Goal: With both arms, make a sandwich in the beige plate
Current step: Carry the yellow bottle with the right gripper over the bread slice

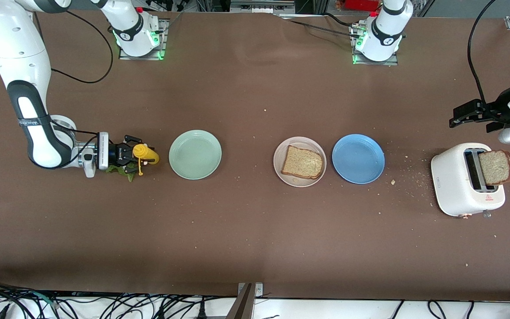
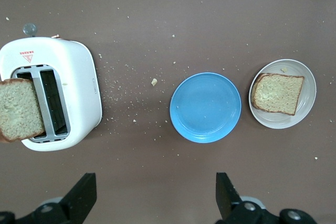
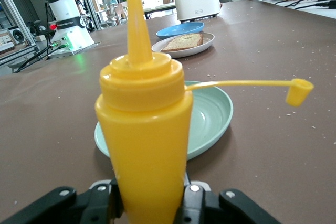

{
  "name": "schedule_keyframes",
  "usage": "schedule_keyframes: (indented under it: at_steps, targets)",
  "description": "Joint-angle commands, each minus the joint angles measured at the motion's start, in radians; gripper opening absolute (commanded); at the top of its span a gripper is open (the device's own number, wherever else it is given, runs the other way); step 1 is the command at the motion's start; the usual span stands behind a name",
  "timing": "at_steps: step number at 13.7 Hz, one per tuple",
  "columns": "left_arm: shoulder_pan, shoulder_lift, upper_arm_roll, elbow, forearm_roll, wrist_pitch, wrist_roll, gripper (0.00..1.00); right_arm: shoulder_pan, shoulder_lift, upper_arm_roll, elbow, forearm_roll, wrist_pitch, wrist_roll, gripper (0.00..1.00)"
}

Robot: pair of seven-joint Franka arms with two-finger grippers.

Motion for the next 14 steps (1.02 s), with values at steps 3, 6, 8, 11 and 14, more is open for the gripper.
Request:
schedule_keyframes:
  at_steps: [3,6,8,11,14]
  targets:
    - [0.002,-0.012,-0.003,-0.011,-0.015,-0.007,-0.004,1.00,0.011,-0.027,0.025,0.092,-0.084,-0.015,0.234,0.10]
    - [0.002,-0.012,-0.003,-0.011,-0.015,-0.007,-0.004,1.00,0.036,-0.030,0.051,0.222,-0.174,-0.015,0.522,0.10]
    - [0.002,-0.012,-0.003,-0.011,-0.015,-0.007,-0.003,1.00,0.059,-0.045,0.080,0.290,-0.233,-0.014,0.708,0.11]
    - [0.002,-0.011,-0.003,-0.011,-0.015,-0.007,-0.002,1.00,0.118,-0.041,0.098,0.398,-0.305,-0.002,0.909,0.12]
    - [0.002,-0.012,-0.001,-0.011,-0.015,-0.007,-0.002,1.00,0.212,-0.042,0.105,0.472,-0.395,0.009,1.093,0.12]
